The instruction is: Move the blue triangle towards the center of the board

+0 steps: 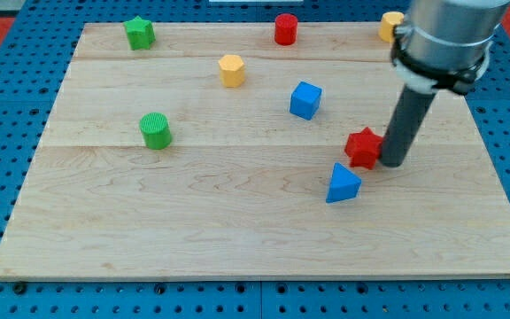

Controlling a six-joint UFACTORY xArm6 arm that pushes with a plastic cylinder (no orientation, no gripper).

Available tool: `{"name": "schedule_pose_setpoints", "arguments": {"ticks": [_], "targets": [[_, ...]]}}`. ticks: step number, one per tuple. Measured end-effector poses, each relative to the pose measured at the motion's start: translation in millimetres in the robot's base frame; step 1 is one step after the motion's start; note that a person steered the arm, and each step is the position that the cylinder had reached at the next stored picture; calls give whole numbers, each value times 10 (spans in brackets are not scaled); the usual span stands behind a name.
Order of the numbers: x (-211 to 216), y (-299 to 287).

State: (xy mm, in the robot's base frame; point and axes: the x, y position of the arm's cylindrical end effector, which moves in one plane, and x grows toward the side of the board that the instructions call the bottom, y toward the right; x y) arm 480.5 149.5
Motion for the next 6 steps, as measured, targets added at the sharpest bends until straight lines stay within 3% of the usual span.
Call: {"name": "schedule_pose_setpoints", "arguments": {"ticks": [2, 3, 4, 5, 6], "targets": [[16, -1003], [-171, -235], [58, -21], [371, -29], [410, -563]]}}
